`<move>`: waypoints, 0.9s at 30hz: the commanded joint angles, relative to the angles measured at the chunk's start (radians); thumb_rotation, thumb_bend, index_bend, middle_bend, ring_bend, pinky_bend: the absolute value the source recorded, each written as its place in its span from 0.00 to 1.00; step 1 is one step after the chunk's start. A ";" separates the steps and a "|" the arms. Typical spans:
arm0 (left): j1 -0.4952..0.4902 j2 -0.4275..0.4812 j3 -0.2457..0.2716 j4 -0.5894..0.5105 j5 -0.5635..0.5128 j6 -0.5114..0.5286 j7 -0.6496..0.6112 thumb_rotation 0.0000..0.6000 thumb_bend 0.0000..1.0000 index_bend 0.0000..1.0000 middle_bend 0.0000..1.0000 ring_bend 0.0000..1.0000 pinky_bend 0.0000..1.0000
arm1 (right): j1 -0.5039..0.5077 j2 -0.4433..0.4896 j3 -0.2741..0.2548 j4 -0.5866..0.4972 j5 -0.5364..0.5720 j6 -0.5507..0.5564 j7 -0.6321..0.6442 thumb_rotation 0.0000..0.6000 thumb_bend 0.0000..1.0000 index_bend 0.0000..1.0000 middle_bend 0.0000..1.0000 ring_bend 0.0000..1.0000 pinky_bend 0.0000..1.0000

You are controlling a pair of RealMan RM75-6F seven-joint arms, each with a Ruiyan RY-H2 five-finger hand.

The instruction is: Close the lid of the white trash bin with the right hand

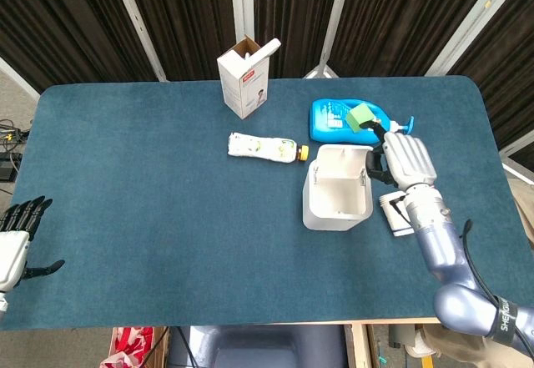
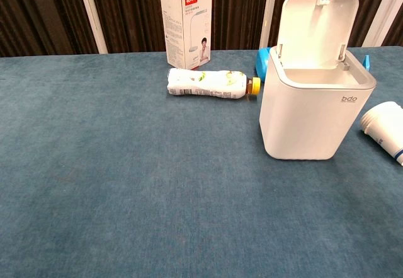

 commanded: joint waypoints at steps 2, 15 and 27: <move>0.001 0.001 0.001 0.000 0.005 0.004 -0.004 1.00 0.00 0.00 0.00 0.00 0.00 | 0.032 -0.013 -0.024 -0.012 0.049 0.017 -0.024 1.00 0.69 0.26 0.82 0.88 0.86; 0.002 0.002 0.003 -0.001 0.015 0.012 -0.012 1.00 0.00 0.00 0.00 0.00 0.00 | 0.064 -0.003 -0.070 -0.074 0.087 0.048 -0.036 1.00 0.70 0.29 0.82 0.88 0.86; 0.002 0.003 0.007 -0.004 0.022 0.013 -0.011 1.00 0.00 0.00 0.00 0.00 0.00 | 0.023 0.049 -0.135 -0.235 0.002 0.081 -0.023 1.00 0.71 0.29 0.82 0.88 0.86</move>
